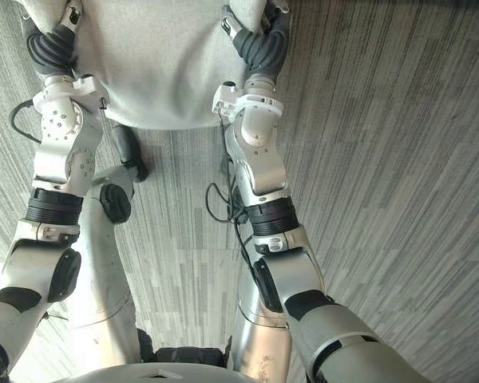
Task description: Pick up cushions and gather them together orderly.
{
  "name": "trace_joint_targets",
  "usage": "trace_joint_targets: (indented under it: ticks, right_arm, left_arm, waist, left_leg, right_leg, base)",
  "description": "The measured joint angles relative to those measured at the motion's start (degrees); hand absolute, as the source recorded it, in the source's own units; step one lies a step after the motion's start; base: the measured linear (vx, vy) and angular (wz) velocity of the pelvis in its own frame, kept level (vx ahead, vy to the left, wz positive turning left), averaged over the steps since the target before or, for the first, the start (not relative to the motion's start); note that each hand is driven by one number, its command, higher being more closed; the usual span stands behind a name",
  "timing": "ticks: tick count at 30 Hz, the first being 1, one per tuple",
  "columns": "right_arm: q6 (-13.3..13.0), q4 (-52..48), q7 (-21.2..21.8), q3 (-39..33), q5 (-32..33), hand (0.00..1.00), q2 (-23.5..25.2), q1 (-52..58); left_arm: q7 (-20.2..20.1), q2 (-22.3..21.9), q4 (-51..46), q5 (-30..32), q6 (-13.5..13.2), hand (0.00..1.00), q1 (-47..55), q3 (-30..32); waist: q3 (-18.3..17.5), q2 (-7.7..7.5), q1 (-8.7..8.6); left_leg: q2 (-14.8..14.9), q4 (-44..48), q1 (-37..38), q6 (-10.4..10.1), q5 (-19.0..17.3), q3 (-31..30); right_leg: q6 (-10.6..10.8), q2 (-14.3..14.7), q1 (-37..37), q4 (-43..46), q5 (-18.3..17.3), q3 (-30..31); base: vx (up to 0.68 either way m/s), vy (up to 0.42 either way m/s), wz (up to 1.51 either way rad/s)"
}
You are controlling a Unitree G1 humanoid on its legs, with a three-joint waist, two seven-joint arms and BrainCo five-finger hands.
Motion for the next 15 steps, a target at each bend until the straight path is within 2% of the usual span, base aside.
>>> trace_joint_targets:
  ticks: [4, 7, 8, 9, 11, 13, 15]
  right_arm:
    - [-0.1, -3.1, 1.2, 0.3, 0.0, 1.00, 1.0, 4.1]
    - [-1.0, -6.8, 3.6, 0.9, -0.2, 1.00, 2.1, 9.6]
    - [-1.3, -8.1, 4.5, 1.5, -0.3, 1.00, 2.1, 12.0]
    - [-1.9, -8.5, 5.2, 2.3, -0.9, 1.00, 2.2, 15.3]
    - [-2.6, -8.7, 6.1, 2.8, -2.3, 1.00, 2.2, 19.6]
    - [-2.5, -8.7, 6.8, 2.6, -2.4, 1.00, 2.2, 23.0]
    - [-2.5, -9.2, 8.0, 2.6, -2.4, 1.00, 2.3, 29.2]
  left_arm:
    - [0.0, -0.1, -7.4, 0.2, 0.0, 1.00, 5.7, -0.1]
    - [0.0, -1.5, -13.2, 4.3, 0.0, 1.00, 12.6, 0.0]
    - [-0.1, -2.7, -15.0, 5.4, 0.0, 1.00, 15.6, 0.0]
    - [-0.2, -4.5, -15.9, 6.6, -0.3, 1.00, 19.2, -0.1]
    - [-0.5, -7.6, -16.4, 7.1, -0.3, 1.00, 23.8, -0.5]
    - [-0.8, -10.1, -16.4, 7.1, -0.2, 1.00, 27.1, -1.3]
    - [-2.1, -12.7, -17.2, 7.1, -0.1, 1.00, 32.6, -2.6]
  waist:
    - [-0.1, -0.02, -0.65]
    - [-0.9, -0.07, -0.55]
    - [-0.9, -0.10, -0.55]
    - [-4.4, -0.12, -0.54]
    - [-8.0, -0.10, -0.49]
    - [-8.0, -0.11, -0.21]
    - [-8.0, -0.13, -0.24]
  left_leg:
    - [0.0, -3.6, 5.7, -0.5, 0.9, -0.2]
    - [0.2, -6.6, 11.7, -0.7, 0.9, -0.1]
    - [0.3, -8.3, 15.0, -0.6, 0.8, 0.1]
    - [0.3, -9.4, 15.1, -0.6, 0.8, 0.1]
    - [0.3, -10.7, 16.9, -0.7, 0.7, 0.5]
    - [0.3, -10.7, 21.0, -1.1, 0.1, 0.6]
    - [0.1, -11.4, 28.0, -1.1, -1.3, 0.7]
  right_leg:
    - [-0.2, 0.2, 6.3, -3.2, 0.1, -1.5]
    - [-0.4, 1.1, 12.3, -6.6, 0.4, -1.8]
    - [-0.2, 1.4, 15.7, -8.5, 0.5, -2.0]
    - [0.1, 1.7, 16.1, -10.0, 0.7, -2.1]
    - [0.1, 1.7, 18.0, -11.4, 0.6, -2.2]
    - [0.3, 1.7, 22.2, -11.5, 0.4, -2.3]
    - [0.8, 1.5, 29.5, -12.2, -0.8, -2.5]
  base:
    - [-0.01, -0.065, 0.05]
    - [0.01, -0.068, -0.06]
    - [0.02, -0.057, -0.05]
    - [0.03, -0.052, -0.05]
    - [0.08, -0.036, -0.01]
    - [0.12, -0.024, 0.04]
    - [0.14, -0.025, 0.12]
